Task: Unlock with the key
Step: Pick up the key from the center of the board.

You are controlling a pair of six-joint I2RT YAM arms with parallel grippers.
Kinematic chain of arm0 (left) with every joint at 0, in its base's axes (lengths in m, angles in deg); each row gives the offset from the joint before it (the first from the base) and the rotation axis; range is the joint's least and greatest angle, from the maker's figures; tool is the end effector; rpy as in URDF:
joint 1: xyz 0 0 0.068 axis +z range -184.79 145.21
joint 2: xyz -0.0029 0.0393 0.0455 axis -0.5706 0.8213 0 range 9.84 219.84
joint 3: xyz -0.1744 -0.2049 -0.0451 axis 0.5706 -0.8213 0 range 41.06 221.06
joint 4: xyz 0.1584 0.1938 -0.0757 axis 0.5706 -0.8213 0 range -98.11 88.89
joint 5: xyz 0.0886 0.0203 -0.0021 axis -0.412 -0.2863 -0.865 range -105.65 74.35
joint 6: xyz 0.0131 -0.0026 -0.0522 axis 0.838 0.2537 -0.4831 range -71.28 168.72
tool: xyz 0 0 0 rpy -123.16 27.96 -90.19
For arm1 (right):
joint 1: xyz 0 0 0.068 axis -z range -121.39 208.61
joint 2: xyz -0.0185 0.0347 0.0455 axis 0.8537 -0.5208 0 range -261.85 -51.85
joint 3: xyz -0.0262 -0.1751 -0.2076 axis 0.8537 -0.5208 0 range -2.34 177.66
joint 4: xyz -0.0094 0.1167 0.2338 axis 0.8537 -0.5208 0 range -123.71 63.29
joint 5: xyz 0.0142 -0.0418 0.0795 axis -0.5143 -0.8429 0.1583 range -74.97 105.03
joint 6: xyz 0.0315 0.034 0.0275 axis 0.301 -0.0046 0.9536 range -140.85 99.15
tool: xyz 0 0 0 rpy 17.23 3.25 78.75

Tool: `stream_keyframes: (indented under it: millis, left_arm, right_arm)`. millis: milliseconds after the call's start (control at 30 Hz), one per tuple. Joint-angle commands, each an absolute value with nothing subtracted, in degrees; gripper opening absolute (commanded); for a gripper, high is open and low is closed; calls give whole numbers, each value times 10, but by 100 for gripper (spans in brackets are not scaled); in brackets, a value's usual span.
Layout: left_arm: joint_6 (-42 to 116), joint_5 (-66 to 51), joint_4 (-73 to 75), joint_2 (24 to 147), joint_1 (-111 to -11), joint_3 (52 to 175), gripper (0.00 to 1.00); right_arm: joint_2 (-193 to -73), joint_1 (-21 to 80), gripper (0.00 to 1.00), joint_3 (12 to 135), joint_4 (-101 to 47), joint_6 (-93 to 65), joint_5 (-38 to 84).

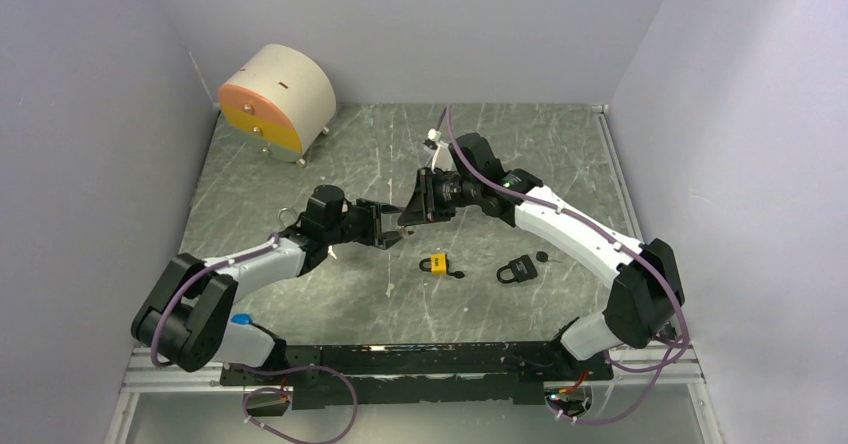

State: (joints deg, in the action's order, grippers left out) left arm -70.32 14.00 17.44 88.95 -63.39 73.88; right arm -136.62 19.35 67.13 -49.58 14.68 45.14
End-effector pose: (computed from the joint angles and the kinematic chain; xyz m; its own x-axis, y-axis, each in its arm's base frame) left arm 0.2337 -0.1474 0.1883 -0.5013 -0.5920 0.6311 -0.7459 -0.0739 -0.6619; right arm 0.2446 0.2230 0.3049 -0.8850 -0.0741 -0.4596 -0.4159 0.5694 0.7091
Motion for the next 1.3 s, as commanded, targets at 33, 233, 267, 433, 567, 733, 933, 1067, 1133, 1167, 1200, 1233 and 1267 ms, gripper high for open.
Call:
stream_keyframes:
  millis: [33, 233, 267, 433, 567, 733, 933, 1067, 1133, 1167, 1200, 1233, 1267]
  left_arm:
    - [-741, 134, 169, 844, -637, 735, 50]
    - [-741, 143, 153, 825, -638, 731, 67]
    - [-738, 144, 142, 823, -638, 732, 70]
    - [-748, 141, 151, 823, -638, 714, 71]
    - [-749, 143, 156, 831, -637, 720, 65]
    - [-749, 146, 165, 842, -637, 730, 55]
    - [-756, 139, 164, 842, -638, 727, 35]
    - [-760, 142, 176, 848, -637, 728, 30]
    - [-760, 144, 179, 852, -638, 732, 29]
    - [-760, 145, 180, 854, -638, 733, 28]
    - [-760, 145, 181, 855, -637, 734, 26]
    - [-761, 144, 181, 855, -637, 735, 24]
    - [-760, 143, 182, 855, -637, 735, 20]
  right_arm:
    - [-1346, 190, 0, 692, -480, 142, 441]
    - [-1350, 189, 1, 689, -472, 144, 433]
    - [-1351, 189, 1, 691, -471, 144, 433]
    - [-1345, 189, 1, 694, -458, 148, 432]
    - [-1346, 189, 1, 689, -453, 149, 433]
    - [-1352, 189, 1, 687, -451, 145, 435]
    - [-1352, 189, 1, 680, -451, 142, 436]
    - [-1352, 189, 1, 675, -451, 140, 439]
    - [-1351, 189, 1, 673, -450, 138, 439]
    - [-1351, 189, 1, 673, -450, 137, 440]
    - [-1351, 190, 1, 671, -450, 136, 441]
    - [-1350, 189, 1, 670, -450, 135, 441]
    - [-1350, 189, 1, 669, -451, 135, 440]
